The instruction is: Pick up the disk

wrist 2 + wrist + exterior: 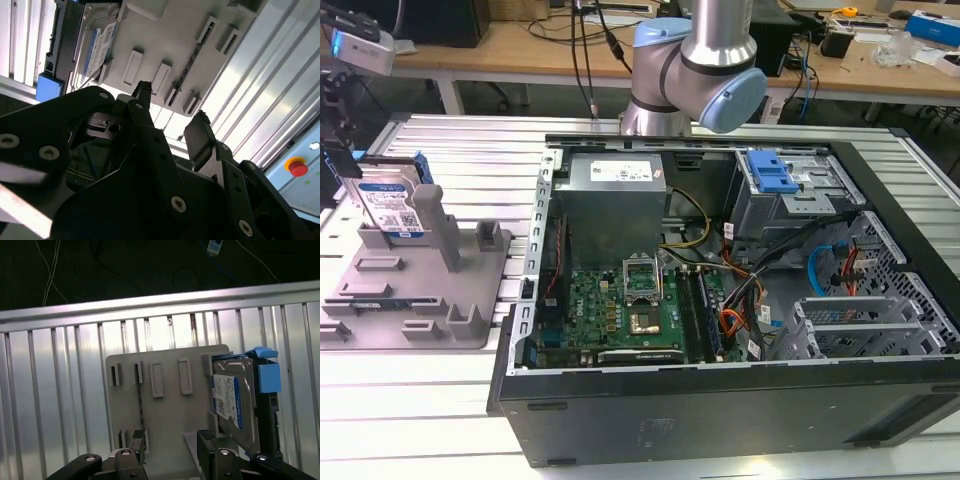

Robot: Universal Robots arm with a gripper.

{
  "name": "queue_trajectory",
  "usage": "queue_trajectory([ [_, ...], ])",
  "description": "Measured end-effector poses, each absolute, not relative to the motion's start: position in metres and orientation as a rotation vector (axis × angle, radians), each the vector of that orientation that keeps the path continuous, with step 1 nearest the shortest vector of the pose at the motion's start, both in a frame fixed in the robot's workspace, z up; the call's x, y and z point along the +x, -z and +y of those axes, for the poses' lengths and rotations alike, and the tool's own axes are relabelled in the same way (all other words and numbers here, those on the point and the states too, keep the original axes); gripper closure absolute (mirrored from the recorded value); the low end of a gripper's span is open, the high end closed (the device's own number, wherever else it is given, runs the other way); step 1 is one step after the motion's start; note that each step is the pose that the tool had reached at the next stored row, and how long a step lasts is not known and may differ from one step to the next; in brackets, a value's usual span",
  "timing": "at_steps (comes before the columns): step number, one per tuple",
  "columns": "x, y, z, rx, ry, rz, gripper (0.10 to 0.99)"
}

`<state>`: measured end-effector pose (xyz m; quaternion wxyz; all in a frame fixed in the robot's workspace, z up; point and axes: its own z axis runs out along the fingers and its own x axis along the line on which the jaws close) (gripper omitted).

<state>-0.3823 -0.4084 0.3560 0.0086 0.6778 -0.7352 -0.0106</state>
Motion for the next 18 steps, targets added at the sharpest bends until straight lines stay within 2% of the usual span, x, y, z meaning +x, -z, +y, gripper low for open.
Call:
queue_trajectory([
  [9, -0.382, -0.356, -0.408, 2.141, 0.032, -2.275, 0.545],
  [18, -0.383, -0.356, -0.350, 2.140, 0.029, -2.273, 0.545],
])
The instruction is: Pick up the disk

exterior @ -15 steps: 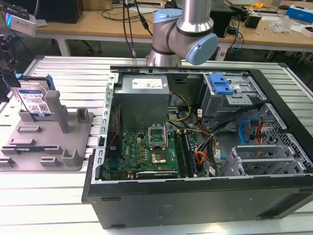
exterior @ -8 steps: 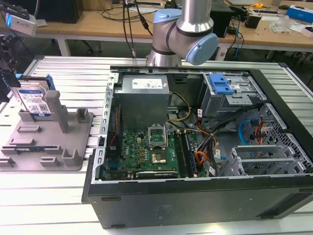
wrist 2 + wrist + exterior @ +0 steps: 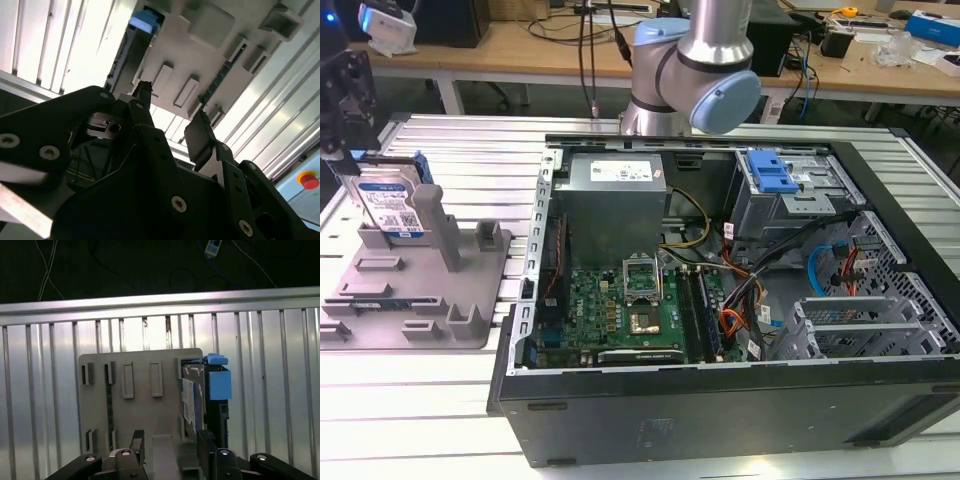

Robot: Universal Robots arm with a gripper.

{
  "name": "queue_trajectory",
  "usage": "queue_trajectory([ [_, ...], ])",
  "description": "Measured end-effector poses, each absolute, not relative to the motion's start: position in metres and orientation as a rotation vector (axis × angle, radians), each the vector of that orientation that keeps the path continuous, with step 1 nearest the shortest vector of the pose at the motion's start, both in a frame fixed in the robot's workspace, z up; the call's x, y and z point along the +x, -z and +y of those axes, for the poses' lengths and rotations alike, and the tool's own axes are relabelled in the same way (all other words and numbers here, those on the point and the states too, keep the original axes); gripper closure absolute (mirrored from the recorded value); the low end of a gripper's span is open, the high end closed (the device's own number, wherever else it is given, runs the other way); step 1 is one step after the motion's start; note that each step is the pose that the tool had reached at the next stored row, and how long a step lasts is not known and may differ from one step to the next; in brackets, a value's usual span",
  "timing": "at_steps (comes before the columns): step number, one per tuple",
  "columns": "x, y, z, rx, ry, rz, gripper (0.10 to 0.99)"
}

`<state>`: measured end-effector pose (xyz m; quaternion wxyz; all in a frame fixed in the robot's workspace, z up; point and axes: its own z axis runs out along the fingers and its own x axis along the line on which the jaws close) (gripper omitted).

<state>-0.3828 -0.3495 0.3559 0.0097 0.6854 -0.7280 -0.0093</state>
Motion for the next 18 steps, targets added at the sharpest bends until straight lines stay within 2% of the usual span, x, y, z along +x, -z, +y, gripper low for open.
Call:
queue_trajectory([
  [8, -0.392, -0.356, -0.310, 2.140, 0.028, -2.273, 0.545],
  [18, -0.416, -0.340, -0.307, 2.209, 0.022, -2.201, 0.545],
])
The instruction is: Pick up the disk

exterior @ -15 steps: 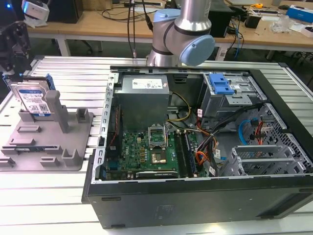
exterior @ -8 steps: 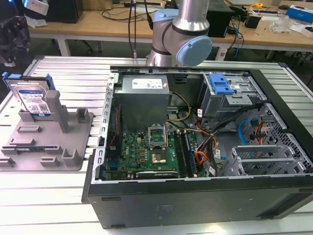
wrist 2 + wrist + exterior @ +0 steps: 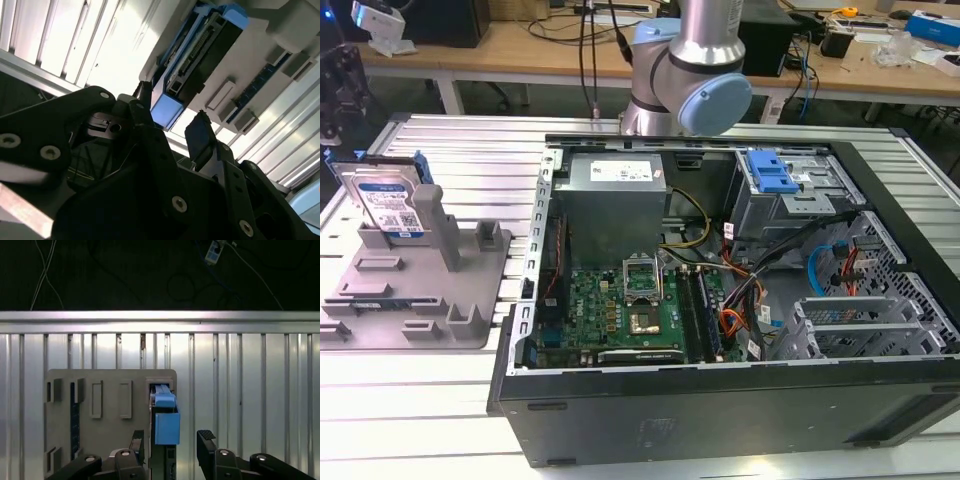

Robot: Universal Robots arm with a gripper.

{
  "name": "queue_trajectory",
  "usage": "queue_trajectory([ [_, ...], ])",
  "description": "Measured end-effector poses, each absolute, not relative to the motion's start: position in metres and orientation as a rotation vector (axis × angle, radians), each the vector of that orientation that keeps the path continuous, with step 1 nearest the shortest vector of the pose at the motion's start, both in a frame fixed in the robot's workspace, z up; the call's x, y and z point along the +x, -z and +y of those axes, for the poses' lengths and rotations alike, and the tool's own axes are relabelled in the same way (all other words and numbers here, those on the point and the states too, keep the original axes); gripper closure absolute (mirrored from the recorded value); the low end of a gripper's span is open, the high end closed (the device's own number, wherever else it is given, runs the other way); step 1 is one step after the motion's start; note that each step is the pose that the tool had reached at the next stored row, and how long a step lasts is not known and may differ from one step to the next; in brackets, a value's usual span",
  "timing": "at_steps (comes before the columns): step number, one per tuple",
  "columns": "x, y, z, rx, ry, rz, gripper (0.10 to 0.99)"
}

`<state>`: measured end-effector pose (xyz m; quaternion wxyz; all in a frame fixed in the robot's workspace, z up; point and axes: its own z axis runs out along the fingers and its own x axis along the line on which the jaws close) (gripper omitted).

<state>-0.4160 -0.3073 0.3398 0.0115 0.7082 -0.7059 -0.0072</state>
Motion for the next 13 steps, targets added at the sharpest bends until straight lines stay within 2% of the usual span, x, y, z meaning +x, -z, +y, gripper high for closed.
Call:
queue_trajectory([
  [13, -0.419, -0.325, -0.308, 2.209, 0.022, -2.201, 0.545],
])
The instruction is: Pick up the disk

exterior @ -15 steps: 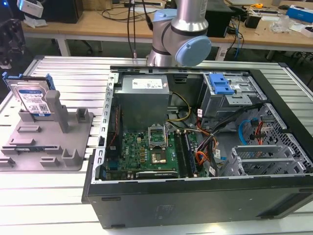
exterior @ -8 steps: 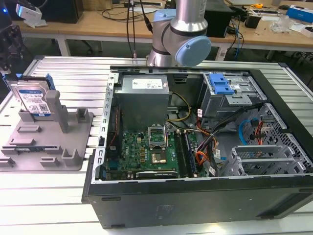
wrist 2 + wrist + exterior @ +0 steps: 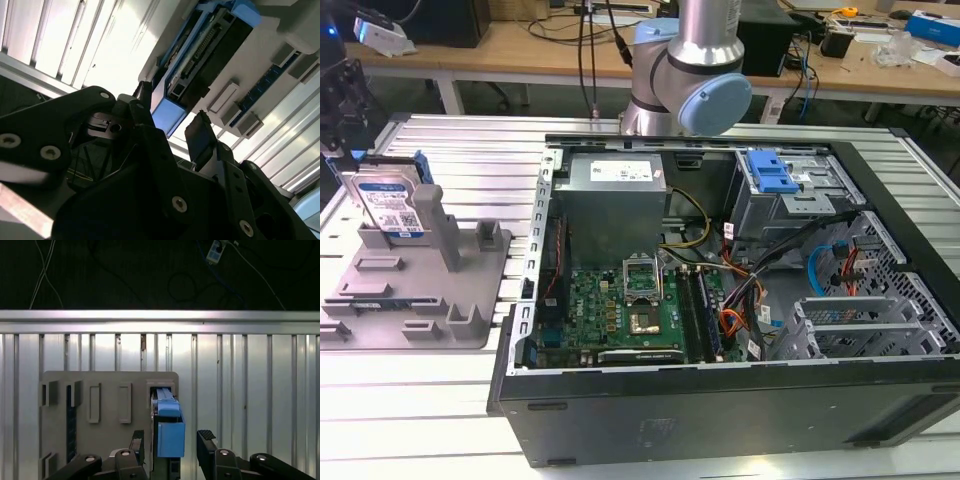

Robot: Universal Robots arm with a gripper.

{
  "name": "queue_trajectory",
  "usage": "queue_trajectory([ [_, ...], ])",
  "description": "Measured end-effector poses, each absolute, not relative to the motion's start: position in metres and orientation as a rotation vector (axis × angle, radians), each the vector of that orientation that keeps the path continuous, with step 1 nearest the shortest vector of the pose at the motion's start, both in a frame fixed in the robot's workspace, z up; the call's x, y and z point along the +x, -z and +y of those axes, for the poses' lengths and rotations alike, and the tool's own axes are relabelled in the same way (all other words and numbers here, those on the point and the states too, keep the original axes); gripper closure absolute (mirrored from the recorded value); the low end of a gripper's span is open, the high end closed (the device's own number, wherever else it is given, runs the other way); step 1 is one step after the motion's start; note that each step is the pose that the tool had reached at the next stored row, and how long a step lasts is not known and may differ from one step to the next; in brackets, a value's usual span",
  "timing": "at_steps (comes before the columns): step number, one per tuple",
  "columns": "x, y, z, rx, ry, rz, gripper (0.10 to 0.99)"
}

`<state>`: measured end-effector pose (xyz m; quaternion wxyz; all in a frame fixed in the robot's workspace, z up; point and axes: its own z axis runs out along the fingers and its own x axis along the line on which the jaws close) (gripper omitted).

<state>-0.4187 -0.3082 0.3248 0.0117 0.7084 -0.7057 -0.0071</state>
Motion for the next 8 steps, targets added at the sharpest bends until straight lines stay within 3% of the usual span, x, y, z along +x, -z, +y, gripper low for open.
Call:
queue_trajectory([
  [8, -0.4214, -0.3168, -0.3083, 2.209, 0.022, -2.201, 0.545],
])
